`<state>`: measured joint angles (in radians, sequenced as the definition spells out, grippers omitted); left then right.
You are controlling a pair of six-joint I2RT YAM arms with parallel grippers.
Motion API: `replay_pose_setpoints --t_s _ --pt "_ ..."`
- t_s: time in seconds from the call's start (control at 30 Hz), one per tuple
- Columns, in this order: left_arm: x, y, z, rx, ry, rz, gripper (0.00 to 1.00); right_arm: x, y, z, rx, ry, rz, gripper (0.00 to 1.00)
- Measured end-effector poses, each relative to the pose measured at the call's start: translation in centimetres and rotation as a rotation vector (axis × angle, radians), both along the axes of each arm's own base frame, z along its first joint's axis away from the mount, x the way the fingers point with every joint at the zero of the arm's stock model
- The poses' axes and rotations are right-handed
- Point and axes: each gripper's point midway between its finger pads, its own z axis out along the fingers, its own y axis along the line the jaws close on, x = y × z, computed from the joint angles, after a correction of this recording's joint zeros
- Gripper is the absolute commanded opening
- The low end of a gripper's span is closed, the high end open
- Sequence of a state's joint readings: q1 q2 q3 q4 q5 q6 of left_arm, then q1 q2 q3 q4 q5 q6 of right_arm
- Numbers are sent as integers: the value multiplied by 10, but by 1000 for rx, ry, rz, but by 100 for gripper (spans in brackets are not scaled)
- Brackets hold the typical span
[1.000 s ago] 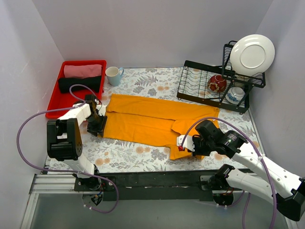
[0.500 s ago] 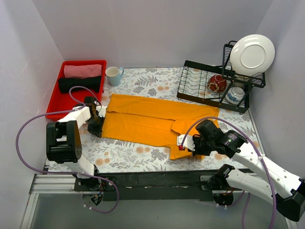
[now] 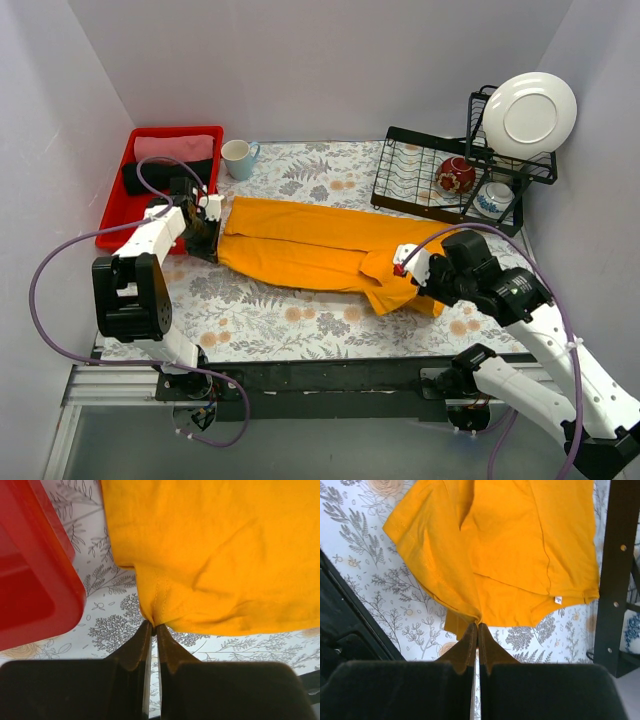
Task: Roll the t-shirts
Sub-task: Fold the T-shirt at the center of the board.
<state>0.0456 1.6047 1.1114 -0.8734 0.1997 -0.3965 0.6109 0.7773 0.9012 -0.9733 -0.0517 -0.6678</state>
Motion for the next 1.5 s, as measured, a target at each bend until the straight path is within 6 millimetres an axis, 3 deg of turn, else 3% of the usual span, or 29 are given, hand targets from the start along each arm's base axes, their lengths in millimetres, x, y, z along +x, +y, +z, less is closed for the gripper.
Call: replay_pose_setpoints --t_s 0.1,0.33,0.8,1.23,1.5 --pt "11 -4 10 -21 -26 -3 0 5 -9 6 9 -22 -59 1" --pt "32 -9 13 -39 -31 -2 0 15 -26 6 -8 -32 -167 1" --pt "83 -16 10 -27 -58 -12 0 48 -28 -3 -58 -40 -215 1" --pt "107 -22 8 2 -71 -14 0 96 -51 -22 -132 -22 -292 1" --pt "114 -18 -1 27 -56 -3 0 136 -48 -21 -148 -43 -276 1"
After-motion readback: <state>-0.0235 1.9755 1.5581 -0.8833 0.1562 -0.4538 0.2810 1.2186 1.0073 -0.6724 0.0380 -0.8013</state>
